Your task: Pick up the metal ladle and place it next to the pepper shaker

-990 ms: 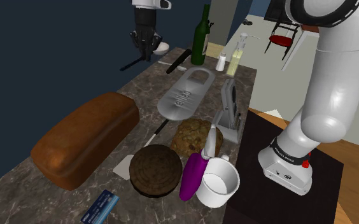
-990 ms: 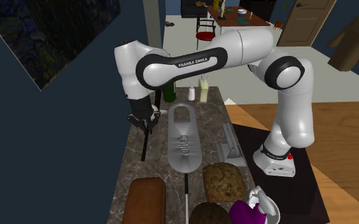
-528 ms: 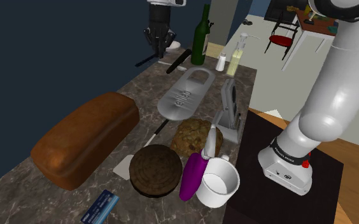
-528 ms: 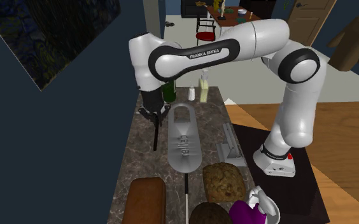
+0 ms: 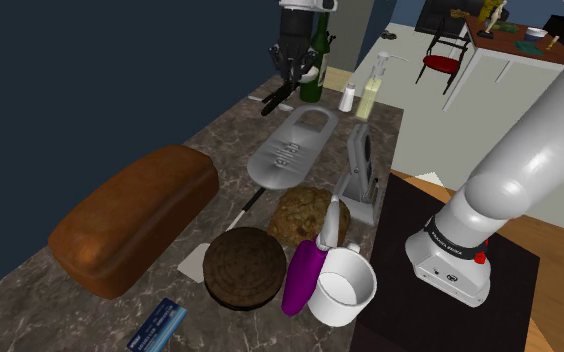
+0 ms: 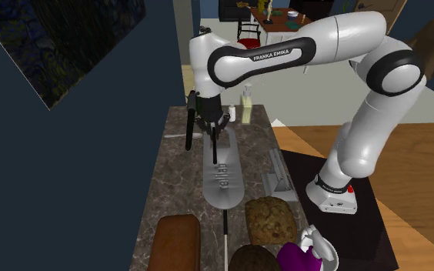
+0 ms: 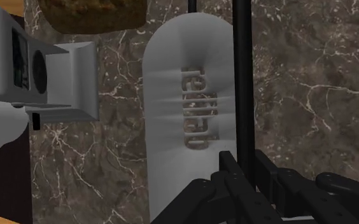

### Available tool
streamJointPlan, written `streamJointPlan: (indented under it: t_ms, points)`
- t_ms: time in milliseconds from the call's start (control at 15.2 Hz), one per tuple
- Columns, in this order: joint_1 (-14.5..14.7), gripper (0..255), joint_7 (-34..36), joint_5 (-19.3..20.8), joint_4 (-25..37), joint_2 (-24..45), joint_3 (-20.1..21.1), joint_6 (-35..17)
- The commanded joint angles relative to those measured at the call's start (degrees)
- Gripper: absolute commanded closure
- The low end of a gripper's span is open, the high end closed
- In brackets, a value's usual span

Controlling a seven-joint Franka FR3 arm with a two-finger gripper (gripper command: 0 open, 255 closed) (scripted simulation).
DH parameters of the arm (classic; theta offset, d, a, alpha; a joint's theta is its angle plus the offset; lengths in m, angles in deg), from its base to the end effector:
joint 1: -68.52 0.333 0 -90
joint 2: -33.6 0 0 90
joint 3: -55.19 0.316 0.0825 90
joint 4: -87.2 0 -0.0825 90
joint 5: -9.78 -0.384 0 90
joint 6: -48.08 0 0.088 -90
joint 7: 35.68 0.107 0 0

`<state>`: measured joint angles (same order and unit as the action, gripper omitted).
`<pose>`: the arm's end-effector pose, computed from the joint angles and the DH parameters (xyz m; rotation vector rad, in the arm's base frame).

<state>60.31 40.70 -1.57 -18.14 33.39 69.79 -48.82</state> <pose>0.5403 0.0796 0.5119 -2.4807 1.8081 0.3633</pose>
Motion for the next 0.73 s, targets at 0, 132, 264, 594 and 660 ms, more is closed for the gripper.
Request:
streamJointPlan:
  t_ms: [0, 132, 264, 594, 660]
  points:
    - [-1.22, 255, -2.75, -0.48, -3.96, -3.44, -1.23, -0.11]
    - [-2.32, 255, -5.35, -0.59, -7.09, -6.33, -2.6, 0.09]
    - [-3.41, 255, -7.93, -0.49, -9.94, -9.03, -4.04, 0.4]
    - [-6.08, 255, -14.32, 0.67, -15.88, -14.94, -7.98, 1.49]
    - [-6.62, 255, -15.6, 1.05, -16.87, -15.97, -8.81, 1.74]
